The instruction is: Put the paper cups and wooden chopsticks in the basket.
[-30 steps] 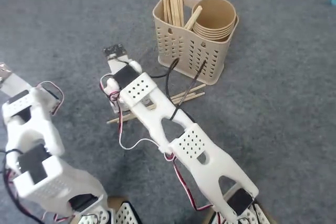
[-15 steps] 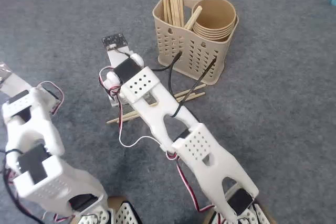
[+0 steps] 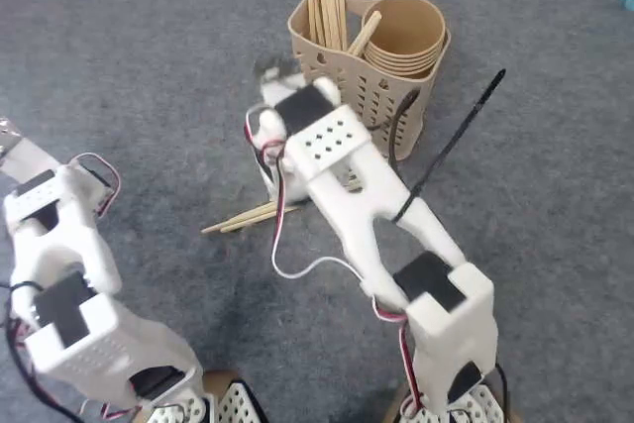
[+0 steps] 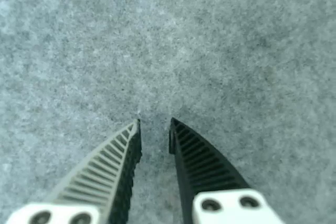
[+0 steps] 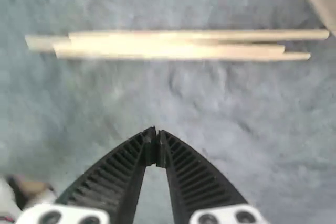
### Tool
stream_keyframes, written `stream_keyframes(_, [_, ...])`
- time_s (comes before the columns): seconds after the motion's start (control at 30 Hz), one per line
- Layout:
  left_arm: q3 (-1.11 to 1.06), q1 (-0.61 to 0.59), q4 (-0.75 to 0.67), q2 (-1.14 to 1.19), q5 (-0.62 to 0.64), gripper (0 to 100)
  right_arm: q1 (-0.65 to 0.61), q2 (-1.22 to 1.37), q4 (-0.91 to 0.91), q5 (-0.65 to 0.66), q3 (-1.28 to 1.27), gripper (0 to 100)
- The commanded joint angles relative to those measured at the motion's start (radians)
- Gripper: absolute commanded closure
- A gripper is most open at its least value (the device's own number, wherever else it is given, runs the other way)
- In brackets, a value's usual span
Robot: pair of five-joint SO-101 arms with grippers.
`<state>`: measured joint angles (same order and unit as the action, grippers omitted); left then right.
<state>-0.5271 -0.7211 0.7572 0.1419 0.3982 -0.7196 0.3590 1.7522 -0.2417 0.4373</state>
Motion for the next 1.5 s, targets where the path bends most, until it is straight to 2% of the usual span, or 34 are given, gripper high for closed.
stream_keyframes(0.0, [0.028,0.008,-0.018,-0.008,0.002,92,-0.041,-0.133,-0.094,0.144,-0.255,95.1])
stream_keyframes(0.1, [0.028,0.008,-0.018,-0.008,0.002,92,-0.073,-0.176,-0.259,0.193,-0.431,89.4])
stream_keyframes(0.23, [0.028,0.008,-0.018,-0.008,0.002,92,-0.093,-0.219,-0.483,0.322,-0.591,86.2])
stream_keyframes(0.4, [0.028,0.009,-0.018,-0.008,0.002,92,-0.074,-0.22,-0.751,0.511,-0.663,86.0])
stream_keyframes(0.53, [0.028,0.009,-0.018,-0.008,0.002,92,-0.076,-0.179,-0.837,0.601,-0.651,85.0])
stream_keyframes(0.7, [0.03,0.009,-0.018,-0.008,0.002,92,-0.091,-0.056,-0.834,0.671,-0.568,74.9])
stream_keyframes(0.97, [0.031,0.009,-0.018,-0.008,0.002,92,-0.054,0.211,-0.829,0.703,-0.328,83.7])
stream_keyframes(1.03, [0.031,0.009,-0.018,-0.008,0.002,92,-0.058,0.243,-0.76,0.703,-0.275,87.1])
stream_keyframes(1.2, [0.031,0.009,-0.018,-0.008,0.002,92,-0.07,0.202,-0.625,0.69,-0.222,99.5])
stream_keyframes(1.47, [0.031,0.009,-0.018,-0.008,0.002,92,-0.064,-0.074,-0.467,0.578,-0.221,99.1])
